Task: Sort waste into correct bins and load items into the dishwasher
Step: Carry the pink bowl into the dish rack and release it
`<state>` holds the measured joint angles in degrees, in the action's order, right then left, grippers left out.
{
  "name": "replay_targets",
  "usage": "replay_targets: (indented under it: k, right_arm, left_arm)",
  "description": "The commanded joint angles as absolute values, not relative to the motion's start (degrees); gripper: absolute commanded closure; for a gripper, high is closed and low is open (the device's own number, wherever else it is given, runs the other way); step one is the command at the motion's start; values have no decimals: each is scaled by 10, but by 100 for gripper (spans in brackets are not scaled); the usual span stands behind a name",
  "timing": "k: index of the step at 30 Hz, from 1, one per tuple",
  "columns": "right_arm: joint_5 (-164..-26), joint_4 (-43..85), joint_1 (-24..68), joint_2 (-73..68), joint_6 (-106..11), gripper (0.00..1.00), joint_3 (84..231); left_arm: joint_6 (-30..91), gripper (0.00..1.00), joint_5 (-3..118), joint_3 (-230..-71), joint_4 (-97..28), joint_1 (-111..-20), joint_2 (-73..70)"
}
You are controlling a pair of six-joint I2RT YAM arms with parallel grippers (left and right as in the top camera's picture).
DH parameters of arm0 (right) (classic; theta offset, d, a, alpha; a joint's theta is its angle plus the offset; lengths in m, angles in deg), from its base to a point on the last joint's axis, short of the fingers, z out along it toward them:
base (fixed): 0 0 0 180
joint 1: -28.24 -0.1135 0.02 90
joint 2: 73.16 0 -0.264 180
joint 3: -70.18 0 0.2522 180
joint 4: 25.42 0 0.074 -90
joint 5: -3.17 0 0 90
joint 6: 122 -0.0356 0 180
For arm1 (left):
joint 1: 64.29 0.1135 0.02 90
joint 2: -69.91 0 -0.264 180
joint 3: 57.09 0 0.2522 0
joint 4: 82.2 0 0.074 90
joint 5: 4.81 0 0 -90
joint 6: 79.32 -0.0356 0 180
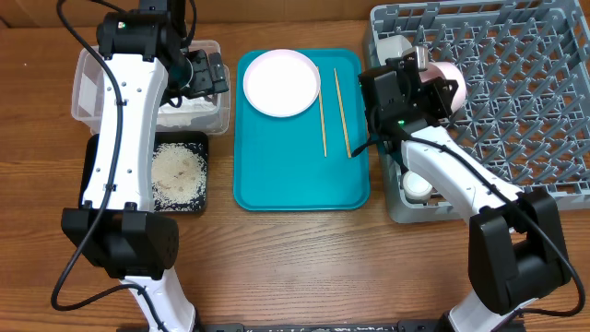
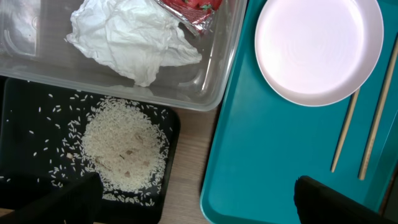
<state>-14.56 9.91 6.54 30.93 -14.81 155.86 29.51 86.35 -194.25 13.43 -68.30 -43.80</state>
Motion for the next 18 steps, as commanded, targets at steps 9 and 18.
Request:
replay_targets:
  k: [9,18]
  right_arm:
    - [-134,112,55,308,-148,96,1557]
    - [-134,110,31,308,-107,77,1557]
  left_arm:
    - [287,0,871,-1956,134,-681,-436]
    - [287,0,871,-1956,134,-681,-436]
